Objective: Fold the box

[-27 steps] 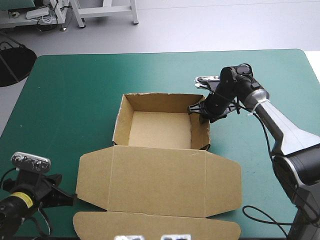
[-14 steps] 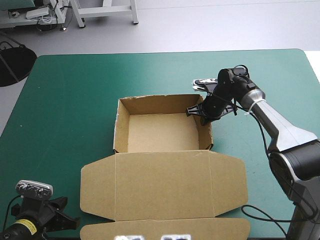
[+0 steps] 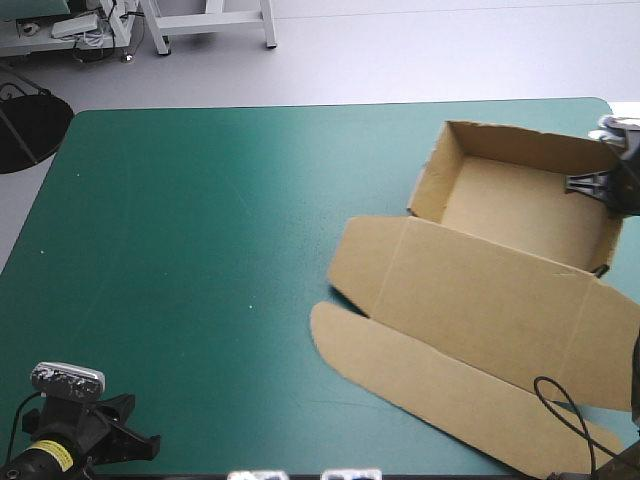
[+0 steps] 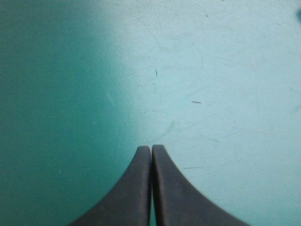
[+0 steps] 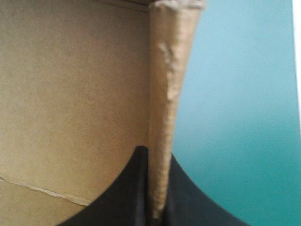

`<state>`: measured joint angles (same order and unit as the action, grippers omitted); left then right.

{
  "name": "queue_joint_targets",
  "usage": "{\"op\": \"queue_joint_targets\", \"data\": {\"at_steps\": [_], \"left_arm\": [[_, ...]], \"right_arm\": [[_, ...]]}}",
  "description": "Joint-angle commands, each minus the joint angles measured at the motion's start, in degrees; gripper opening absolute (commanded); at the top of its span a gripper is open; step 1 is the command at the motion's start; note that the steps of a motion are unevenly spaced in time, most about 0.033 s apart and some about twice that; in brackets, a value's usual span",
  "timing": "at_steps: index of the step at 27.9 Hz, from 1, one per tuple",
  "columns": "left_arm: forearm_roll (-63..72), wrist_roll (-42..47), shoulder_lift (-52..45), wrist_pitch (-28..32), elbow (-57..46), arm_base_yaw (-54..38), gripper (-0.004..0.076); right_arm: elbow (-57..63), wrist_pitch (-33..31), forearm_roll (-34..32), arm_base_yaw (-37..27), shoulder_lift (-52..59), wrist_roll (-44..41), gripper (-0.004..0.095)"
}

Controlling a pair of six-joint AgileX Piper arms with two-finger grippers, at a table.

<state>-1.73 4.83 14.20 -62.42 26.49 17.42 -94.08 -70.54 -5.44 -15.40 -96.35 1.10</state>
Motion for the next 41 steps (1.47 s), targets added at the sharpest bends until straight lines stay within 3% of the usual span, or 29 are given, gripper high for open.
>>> {"op": "queue_joint_targets", "data": {"at_steps": [1, 7, 15, 25, 34, 37, 41], "left_arm": [[0.07, 0.51, 0.82, 2.81, 1.42, 0.25, -0.0009], [0.07, 0.51, 0.82, 2.81, 1.42, 0.25, -0.0009], [0.07, 0.51, 0.82, 2.81, 1.42, 0.25, -0.0009], [0.07, 0.51, 0.82, 2.81, 1.42, 0.25, -0.0009], [0.18, 0.51, 0.82, 2.81, 1.42, 0.25, -0.0009], [0.18, 0.51, 0.82, 2.81, 1.42, 0.25, -0.0009], [0.4, 0.11, 0.82, 2.81, 1.42, 0.25, -0.0009]], "right_arm": [[-1.35, -1.04, -8.49, -6.54, 3.65, 0.96, -0.0018], [-1.35, -0.38, -8.33, -14.4, 1.89, 0.25, -0.0017], [-1.35, 0.56, -7.86, -14.41, -0.88, 0.25, -0.0001], [-1.35, -0.57, -8.13, -14.41, -1.41, 1.79, 0.0312], [-1.35, -1.04, -8.04, -14.41, 5.36, 1.79, 0.0335], [-1.35, -1.04, -2.67, -14.41, 9.45, 1.69, 0.0334], [-1.35, -0.96, 10.22, -14.41, 15.57, 4.77, 0.031]]}}
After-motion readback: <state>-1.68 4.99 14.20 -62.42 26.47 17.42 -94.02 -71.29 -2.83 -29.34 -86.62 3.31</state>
